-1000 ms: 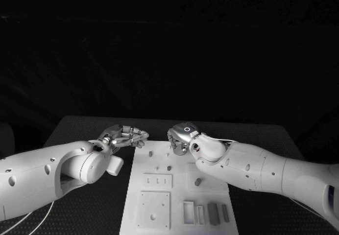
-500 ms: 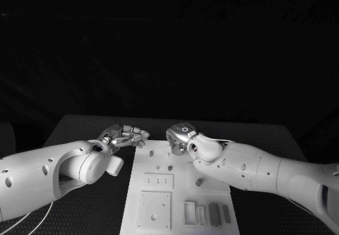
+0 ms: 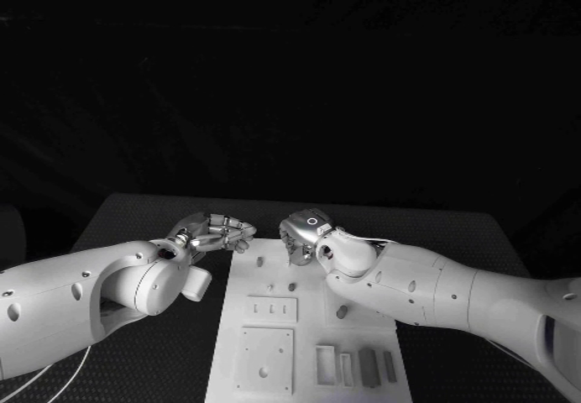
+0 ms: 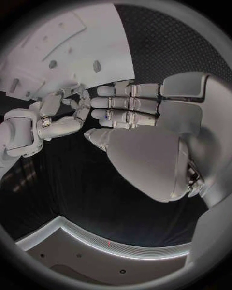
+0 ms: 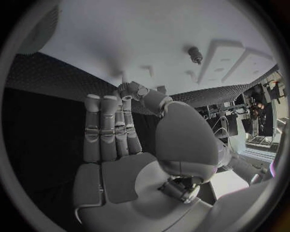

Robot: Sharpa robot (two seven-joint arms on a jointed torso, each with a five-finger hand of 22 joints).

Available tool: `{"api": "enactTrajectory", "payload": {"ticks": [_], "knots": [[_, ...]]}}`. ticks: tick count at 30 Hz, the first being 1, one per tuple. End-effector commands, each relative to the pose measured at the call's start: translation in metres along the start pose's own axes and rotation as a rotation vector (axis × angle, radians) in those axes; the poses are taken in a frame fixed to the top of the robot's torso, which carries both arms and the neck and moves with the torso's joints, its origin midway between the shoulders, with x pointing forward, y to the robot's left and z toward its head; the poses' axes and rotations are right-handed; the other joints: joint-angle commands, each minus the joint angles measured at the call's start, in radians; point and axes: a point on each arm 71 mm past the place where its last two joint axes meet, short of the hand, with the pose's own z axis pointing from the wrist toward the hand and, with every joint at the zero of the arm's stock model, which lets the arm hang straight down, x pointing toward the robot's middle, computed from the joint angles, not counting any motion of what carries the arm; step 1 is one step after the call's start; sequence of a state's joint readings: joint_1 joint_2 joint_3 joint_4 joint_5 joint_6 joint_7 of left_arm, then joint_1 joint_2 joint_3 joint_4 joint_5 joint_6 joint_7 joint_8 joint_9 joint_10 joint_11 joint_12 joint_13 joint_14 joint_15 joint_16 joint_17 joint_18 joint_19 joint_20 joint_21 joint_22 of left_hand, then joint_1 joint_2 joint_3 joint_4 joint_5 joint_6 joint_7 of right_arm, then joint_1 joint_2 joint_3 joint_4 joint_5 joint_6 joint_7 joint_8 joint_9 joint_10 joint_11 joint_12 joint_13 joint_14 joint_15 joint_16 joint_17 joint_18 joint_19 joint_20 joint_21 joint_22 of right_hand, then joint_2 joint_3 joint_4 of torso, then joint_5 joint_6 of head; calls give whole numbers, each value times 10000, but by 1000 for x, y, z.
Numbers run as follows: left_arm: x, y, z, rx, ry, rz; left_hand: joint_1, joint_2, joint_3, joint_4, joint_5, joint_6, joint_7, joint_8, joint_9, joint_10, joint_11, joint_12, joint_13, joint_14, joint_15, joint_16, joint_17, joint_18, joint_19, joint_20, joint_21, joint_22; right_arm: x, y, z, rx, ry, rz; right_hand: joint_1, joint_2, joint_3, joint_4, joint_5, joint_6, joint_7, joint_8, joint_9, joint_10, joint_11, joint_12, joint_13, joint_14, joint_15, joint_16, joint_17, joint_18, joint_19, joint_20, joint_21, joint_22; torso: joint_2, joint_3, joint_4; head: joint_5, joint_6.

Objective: Assemble the parts on the task board

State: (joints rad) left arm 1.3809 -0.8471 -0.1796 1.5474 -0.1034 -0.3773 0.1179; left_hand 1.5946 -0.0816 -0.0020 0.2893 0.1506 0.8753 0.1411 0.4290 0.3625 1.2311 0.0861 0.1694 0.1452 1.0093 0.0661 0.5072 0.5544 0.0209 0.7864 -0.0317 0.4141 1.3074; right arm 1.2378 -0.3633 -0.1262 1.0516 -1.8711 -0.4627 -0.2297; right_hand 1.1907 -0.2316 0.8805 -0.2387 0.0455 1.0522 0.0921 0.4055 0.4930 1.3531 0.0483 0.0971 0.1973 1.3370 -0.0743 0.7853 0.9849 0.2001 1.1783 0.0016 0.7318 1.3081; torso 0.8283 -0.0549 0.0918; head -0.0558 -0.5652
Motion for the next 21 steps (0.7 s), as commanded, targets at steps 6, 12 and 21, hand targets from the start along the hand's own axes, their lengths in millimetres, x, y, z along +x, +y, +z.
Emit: {"api": "enactTrajectory", "payload": {"ticks": [6,12,21], "knots": [[2,-2,1,100,118,21,-72,-14,62,15,4,11,86,-43,21,1,59,-70,16,46,42,-53,20,151,-77,13,35,200,4,2,-1,-120,295,-165,112,38,73,-23,30,74,-2,7,20,445,-213,104,650,4,-82,31,16,617,4,-61,64,231,13,4,-3,28,-29],[0,-2,0,94,90,20,-73,-13,66,15,4,12,85,-46,25,1,59,-74,18,46,42,-56,25,152,-79,14,37,199,6,-5,-4,31,385,-304,111,34,80,-26,30,74,-2,4,23,444,-213,100,653,2,-82,34,16,617,0,-62,72,231,7,-14,-5,12,-50],[-2,-2,0,90,37,26,-72,-17,71,13,3,13,84,-52,31,3,59,-79,21,47,42,-61,32,153,-82,14,41,198,5,-7,-6,35,332,-368,113,22,93,-34,30,78,-4,1,32,448,-213,95,662,-1,-81,41,18,617,-9,-64,90,231,23,4,-3,21,-45]]}}
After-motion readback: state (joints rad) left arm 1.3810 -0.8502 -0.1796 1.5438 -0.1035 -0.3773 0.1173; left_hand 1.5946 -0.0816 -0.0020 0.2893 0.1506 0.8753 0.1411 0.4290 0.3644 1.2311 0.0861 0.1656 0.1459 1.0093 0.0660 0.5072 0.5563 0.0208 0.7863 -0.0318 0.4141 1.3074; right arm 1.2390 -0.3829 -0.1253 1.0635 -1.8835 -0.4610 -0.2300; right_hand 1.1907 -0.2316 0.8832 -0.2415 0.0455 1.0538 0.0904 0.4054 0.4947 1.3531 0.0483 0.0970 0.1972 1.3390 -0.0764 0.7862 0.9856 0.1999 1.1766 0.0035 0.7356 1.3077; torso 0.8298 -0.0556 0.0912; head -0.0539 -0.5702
